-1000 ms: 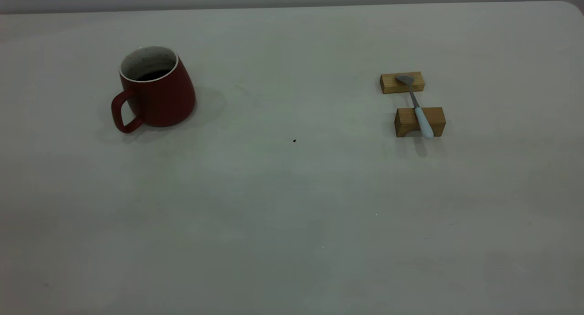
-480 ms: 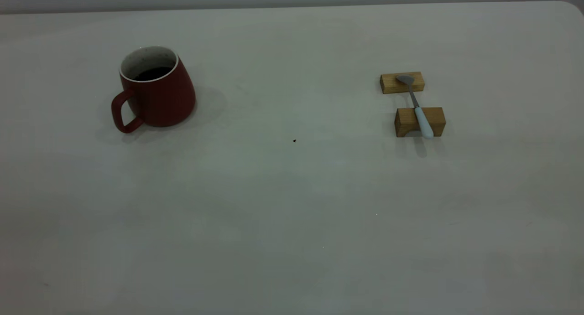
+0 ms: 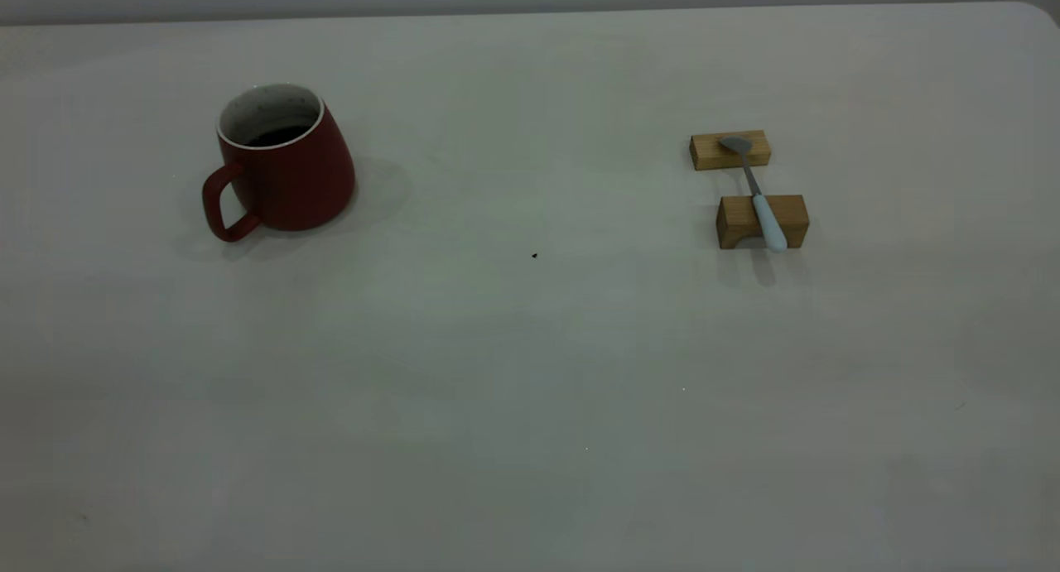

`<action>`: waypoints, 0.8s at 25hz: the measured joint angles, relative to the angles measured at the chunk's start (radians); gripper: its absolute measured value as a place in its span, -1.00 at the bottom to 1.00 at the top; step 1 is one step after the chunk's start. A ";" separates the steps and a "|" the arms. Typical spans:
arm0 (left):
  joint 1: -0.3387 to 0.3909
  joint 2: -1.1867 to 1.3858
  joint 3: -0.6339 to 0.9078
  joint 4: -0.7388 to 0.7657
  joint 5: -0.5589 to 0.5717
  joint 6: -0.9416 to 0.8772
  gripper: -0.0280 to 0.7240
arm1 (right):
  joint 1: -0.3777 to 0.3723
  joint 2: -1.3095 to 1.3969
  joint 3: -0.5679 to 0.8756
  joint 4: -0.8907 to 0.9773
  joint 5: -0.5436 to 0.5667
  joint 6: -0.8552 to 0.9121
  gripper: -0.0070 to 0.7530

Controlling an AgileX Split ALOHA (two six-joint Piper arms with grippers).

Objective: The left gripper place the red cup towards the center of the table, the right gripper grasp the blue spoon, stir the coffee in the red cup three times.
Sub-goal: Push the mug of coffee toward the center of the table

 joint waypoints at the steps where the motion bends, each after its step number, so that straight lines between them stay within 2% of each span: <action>1: 0.000 0.041 -0.010 0.008 0.001 0.000 0.54 | 0.000 0.000 0.000 0.000 0.000 0.000 0.06; 5: 0.000 0.231 -0.044 0.020 -0.038 0.000 0.54 | 0.000 0.000 0.000 0.000 0.000 0.000 0.03; 13: 0.000 0.727 -0.104 0.022 -0.294 -0.006 0.54 | 0.000 0.000 0.000 0.000 0.000 0.000 0.03; 20: 0.011 1.167 -0.234 0.059 -0.449 -0.025 0.54 | 0.000 0.000 0.000 0.000 0.000 0.000 0.03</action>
